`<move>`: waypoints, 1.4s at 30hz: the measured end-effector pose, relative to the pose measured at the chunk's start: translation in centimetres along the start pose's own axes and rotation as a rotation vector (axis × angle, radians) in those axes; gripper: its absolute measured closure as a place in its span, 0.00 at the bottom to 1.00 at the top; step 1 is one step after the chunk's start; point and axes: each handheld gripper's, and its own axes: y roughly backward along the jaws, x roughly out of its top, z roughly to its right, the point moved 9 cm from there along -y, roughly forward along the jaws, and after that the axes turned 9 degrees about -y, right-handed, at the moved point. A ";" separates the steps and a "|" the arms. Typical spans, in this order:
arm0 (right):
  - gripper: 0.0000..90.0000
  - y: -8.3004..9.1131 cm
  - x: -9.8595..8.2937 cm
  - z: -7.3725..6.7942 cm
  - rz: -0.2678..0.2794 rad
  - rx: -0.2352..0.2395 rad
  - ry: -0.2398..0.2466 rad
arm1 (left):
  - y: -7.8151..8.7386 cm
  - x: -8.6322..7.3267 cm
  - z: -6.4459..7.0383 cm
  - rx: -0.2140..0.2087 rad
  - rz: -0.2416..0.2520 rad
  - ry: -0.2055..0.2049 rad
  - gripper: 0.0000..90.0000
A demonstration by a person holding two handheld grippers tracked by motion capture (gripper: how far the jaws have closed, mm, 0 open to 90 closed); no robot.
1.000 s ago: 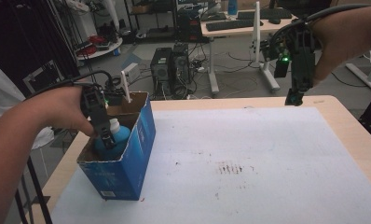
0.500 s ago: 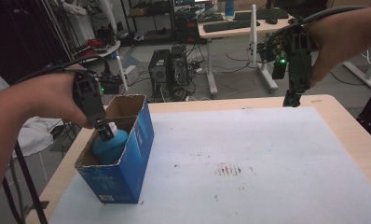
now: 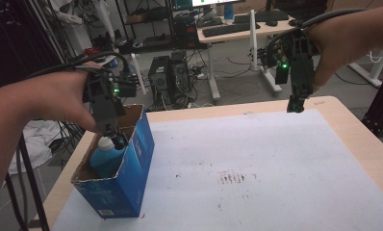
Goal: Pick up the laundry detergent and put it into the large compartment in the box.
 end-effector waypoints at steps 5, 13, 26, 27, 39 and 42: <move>0.04 0.3 0.0 -0.2 0.005 -0.002 -0.004 | -0.6 2.0 0.6 -0.018 -0.008 -0.082 0.02; 0.04 0.3 0.5 -0.8 -0.001 -0.002 0.007 | -2.6 5.3 1.0 -0.031 0.019 -0.182 0.02; 0.04 0.7 1.0 -1.5 0.002 -0.012 0.000 | -5.0 7.2 1.1 -0.040 -0.012 -0.241 0.02; 0.04 0.8 0.9 -1.4 0.003 -0.012 0.001 | -5.2 7.3 1.1 -0.044 -0.015 -0.241 0.02; 0.04 0.9 0.3 -1.2 0.007 -0.012 0.000 | -6.1 8.2 1.1 -0.051 -0.003 -0.250 0.02; 0.04 1.0 0.3 -1.3 0.007 -0.014 0.000 | -5.9 8.1 1.0 -0.042 0.005 -0.242 0.02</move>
